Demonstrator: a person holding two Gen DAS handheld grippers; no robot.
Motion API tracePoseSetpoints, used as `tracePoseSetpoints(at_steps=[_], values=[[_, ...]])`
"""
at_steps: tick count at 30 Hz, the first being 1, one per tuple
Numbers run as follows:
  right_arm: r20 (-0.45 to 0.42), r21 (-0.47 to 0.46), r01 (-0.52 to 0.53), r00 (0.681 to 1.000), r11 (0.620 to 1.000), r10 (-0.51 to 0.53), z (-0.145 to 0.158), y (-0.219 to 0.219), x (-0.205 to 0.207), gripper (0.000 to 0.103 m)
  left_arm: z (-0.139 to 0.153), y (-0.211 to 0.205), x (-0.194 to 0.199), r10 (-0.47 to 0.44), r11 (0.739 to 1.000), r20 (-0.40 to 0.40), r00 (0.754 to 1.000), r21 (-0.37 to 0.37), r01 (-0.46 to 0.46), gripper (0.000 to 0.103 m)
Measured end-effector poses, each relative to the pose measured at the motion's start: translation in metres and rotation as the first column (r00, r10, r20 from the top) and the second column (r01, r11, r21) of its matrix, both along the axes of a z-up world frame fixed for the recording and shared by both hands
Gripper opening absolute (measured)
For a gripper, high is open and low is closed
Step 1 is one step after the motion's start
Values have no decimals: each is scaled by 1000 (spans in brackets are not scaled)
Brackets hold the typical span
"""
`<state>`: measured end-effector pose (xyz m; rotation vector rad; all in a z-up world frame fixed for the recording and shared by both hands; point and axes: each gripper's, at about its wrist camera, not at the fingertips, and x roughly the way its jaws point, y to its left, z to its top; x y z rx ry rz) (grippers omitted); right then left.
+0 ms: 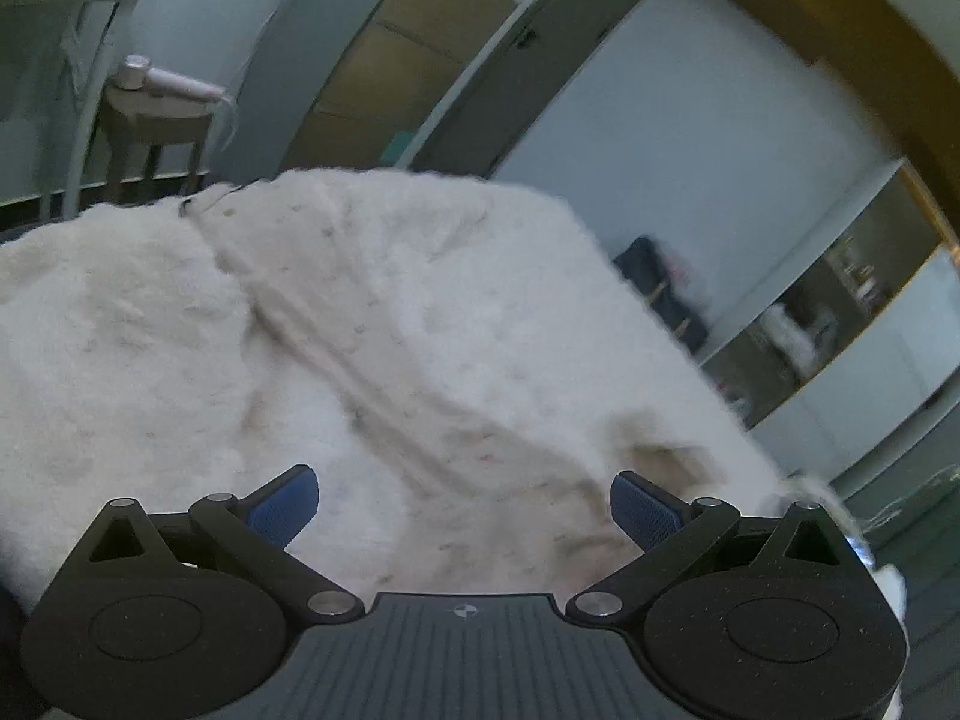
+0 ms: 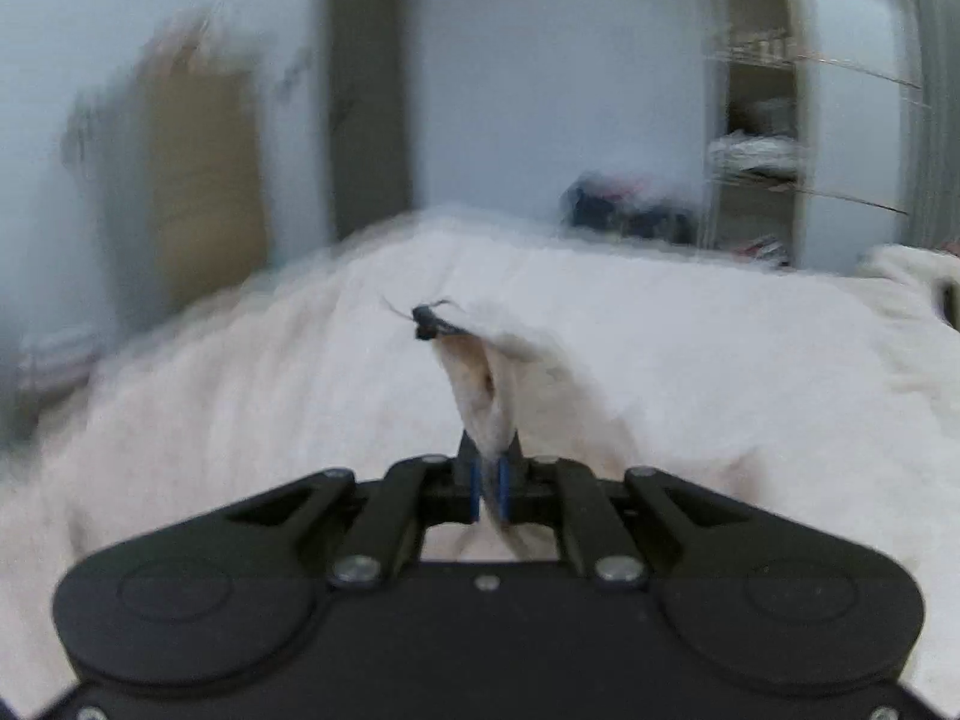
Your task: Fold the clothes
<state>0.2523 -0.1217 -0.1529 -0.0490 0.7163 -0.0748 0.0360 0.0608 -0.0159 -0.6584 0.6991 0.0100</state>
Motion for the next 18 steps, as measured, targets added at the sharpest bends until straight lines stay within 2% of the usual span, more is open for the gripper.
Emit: tracePoseSetpoints(at_steps=[2, 3, 5, 6, 7, 10, 11, 13, 16, 18], values=[[-133, -13, -46, 990, 999, 43, -52, 29, 0, 8, -16, 14, -1, -11, 999, -39, 999, -50, 9, 103], [-130, -52, -54, 990, 997, 46, -69, 40, -9, 11, -23, 19, -2, -10, 999, -53, 999, -54, 7, 103], [-48, -99, -76, 996, 992, 72, -71, 43, -28, 19, -37, 30, -6, -4, 999, -81, 997, -46, 0, 103], [-29, -94, -107, 994, 990, 104, -65, 40, -39, 37, -41, 32, -8, 1, 999, -86, 996, -40, -4, 103], [-29, -85, -121, 992, 989, 119, -61, 37, -47, 51, -47, 35, -9, 5, 999, -93, 996, -39, -9, 103], [-4, -41, -139, 990, 989, 138, -29, 13, -74, 55, -55, 36, -9, -16, 998, -97, 995, -57, 10, 103], [6, -7, -126, 992, 992, 126, -15, -5, -90, 55, -54, 34, -11, -31, 999, -84, 996, -45, 27, 103], [38, 80, -69, 997, 994, 66, 7, -44, -127, 63, -52, 28, -13, -66, 998, -55, 996, -9, 65, 103], [60, 205, 45, 996, 978, -59, 27, -100, -179, 65, -47, 11, -14, -118, 989, -30, 993, 92, 120, 103], [45, 259, 210, 973, 943, -228, 32, -148, -240, 65, -46, 1, -19, -141, 979, -22, 990, 147, 143, 103]])
